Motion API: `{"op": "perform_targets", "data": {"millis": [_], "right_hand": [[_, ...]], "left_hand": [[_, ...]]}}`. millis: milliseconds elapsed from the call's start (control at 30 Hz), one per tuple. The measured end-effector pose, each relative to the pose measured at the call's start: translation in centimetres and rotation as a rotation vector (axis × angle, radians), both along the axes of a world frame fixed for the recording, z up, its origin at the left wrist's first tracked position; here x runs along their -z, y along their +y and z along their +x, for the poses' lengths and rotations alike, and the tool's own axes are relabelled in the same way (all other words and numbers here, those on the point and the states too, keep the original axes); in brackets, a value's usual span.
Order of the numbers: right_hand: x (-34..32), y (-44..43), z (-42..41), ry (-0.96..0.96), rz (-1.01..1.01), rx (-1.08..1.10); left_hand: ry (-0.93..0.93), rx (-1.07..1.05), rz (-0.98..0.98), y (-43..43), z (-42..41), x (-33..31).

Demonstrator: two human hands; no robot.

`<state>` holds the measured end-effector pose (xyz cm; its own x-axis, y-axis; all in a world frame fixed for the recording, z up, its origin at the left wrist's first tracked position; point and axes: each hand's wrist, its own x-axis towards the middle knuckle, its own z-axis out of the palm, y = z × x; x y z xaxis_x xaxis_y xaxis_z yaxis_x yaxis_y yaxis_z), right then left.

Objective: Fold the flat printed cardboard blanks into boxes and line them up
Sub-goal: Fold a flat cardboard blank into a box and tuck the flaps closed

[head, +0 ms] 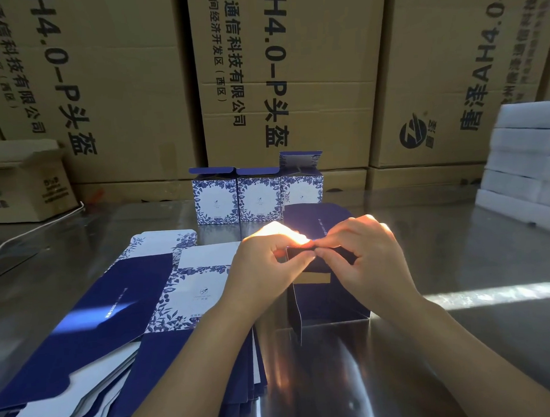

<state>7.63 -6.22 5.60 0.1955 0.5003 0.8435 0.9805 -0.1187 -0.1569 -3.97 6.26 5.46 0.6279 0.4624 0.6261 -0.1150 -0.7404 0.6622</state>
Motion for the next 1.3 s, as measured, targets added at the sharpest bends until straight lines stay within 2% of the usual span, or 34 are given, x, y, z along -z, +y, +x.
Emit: {"op": "perform_targets", "data": {"millis": [233, 433, 633, 967, 1167, 1300], "right_hand": [[-0.8, -0.9, 1.6, -0.007, -0.022, -0.021], [-0.8, -1.7, 2.8, 0.342, -0.099, -0.166], [-0.6, -1.5, 2.9, 0.572, -0.061, -0.252], [-0.5, -1.4, 2.7, 0.496, -0.038, -0.26], [-1.1, -2.5, 4.6, 0.641, -0.13, -0.276], [-0.9, -2.5, 4.9, 0.61, -0.141, -0.246]], "left_hand": [[0.001, 0.02, 0.038, 0.0, 0.0, -0.1], [0.047, 0.007, 0.1, -0.1, -0.2, -0.3], [0.048, 0.005, 0.054, -0.2, -0.3, -0.4], [0.034, -0.029, 0.077, -0.1, -0.3, -0.3], [0.002, -0.031, 0.097, -0.3, -0.2, -0.2], [0.045, -0.106, 0.124, -0.1, 0.0, 0.0]]}}
